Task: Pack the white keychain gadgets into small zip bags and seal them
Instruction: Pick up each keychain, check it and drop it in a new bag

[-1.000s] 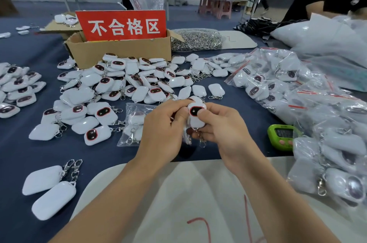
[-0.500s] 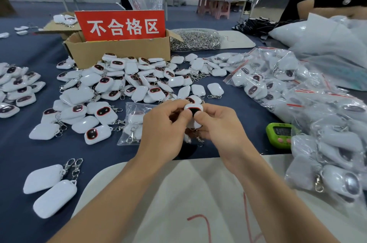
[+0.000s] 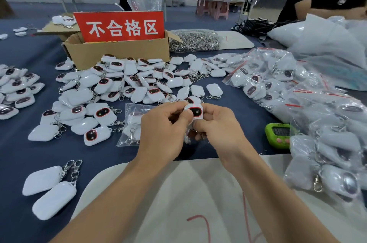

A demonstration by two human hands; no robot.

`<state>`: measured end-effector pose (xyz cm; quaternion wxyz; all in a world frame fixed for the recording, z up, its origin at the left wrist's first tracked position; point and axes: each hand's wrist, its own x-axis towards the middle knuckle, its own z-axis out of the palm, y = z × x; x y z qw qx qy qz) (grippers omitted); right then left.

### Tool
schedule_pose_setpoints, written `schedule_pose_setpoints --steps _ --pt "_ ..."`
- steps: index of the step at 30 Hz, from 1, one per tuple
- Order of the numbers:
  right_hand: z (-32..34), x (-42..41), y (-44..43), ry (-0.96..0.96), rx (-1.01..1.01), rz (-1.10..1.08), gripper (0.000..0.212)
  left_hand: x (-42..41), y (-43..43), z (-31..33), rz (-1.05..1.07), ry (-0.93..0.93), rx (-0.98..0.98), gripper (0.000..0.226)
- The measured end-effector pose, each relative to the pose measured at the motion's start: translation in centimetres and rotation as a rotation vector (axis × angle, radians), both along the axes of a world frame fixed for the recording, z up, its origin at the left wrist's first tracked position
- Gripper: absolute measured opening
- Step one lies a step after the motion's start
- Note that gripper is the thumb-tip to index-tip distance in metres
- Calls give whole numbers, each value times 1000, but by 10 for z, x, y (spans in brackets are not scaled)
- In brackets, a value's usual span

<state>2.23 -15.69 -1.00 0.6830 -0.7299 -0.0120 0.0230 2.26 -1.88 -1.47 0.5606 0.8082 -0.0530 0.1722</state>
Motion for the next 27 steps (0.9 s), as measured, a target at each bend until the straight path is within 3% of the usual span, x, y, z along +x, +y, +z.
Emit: schedule_pose_setpoints --steps 6,10,13,18,24,27 --pt "0 -1 0 -27 -52 -71 23 0 0 -1 14 -29 33 18" --pt "3 0 -7 -80 -16 -206 21 1 1 -2 30 -35 29 33" --pt "4 1 -12 -115 -14 -268 25 2 1 -5 53 -24 56 24" --pt "3 1 -11 -202 -148 -373 27 1 1 -7 73 -81 46 30" --pt "4 1 -13 -255 -181 -362 26 2 0 -7 45 -87 35 22" --pt "7 0 -13 -212 -77 -287 24 2 1 -6 13 -87 47 19"
